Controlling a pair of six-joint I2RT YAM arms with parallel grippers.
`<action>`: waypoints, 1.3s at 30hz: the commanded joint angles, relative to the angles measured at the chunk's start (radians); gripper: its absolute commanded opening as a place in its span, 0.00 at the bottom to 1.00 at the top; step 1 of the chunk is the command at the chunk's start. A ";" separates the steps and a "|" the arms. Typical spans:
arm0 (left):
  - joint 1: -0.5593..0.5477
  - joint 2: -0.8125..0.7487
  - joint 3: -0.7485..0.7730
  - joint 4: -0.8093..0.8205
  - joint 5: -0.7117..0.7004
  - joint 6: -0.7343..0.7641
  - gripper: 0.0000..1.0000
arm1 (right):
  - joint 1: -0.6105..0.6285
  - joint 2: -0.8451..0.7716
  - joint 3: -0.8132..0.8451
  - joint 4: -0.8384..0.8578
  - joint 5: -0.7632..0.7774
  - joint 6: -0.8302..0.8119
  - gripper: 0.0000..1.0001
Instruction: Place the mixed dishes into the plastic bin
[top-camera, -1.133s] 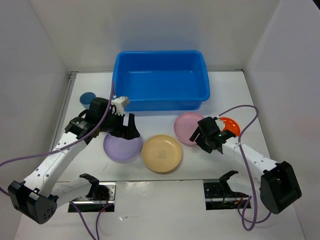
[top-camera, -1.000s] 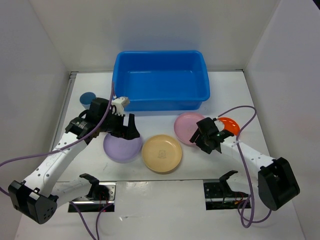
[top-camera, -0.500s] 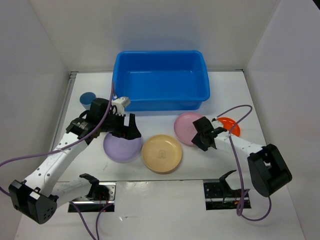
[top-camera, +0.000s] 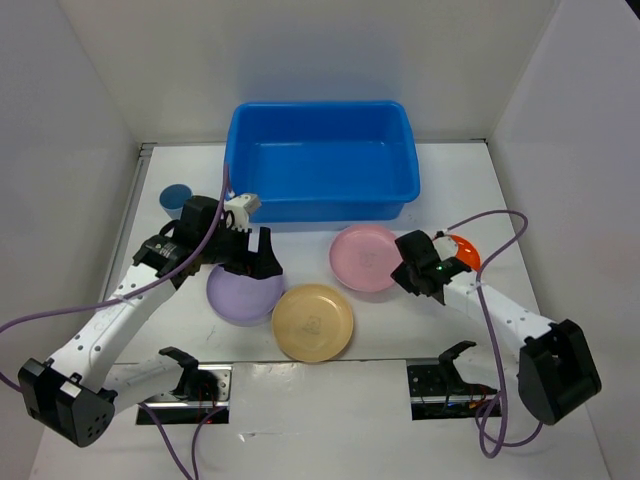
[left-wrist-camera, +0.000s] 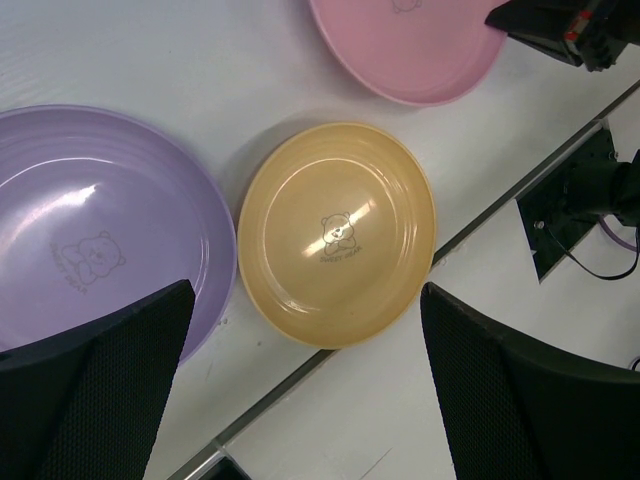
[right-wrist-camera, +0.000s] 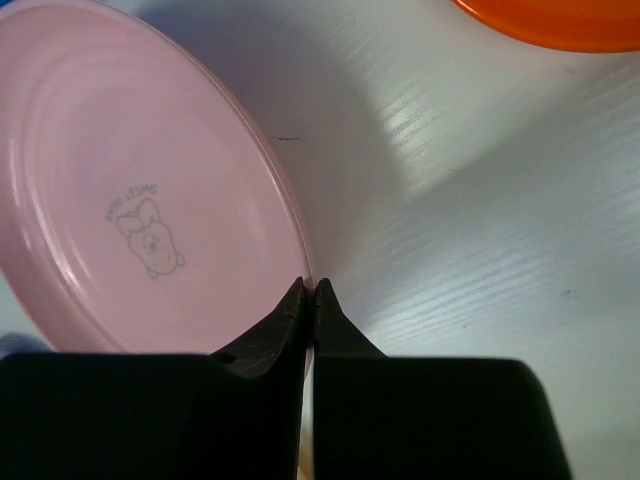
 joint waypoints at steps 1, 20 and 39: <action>0.003 0.002 -0.003 0.031 0.018 -0.006 1.00 | -0.007 -0.099 0.051 -0.046 0.048 0.021 0.00; 0.003 -0.085 0.158 -0.026 -0.079 -0.069 1.00 | -0.007 -0.206 0.407 -0.031 -0.369 -0.247 0.00; 0.003 -0.220 0.192 -0.101 -0.117 -0.096 1.00 | -0.102 0.883 1.432 -0.095 -0.256 -0.416 0.00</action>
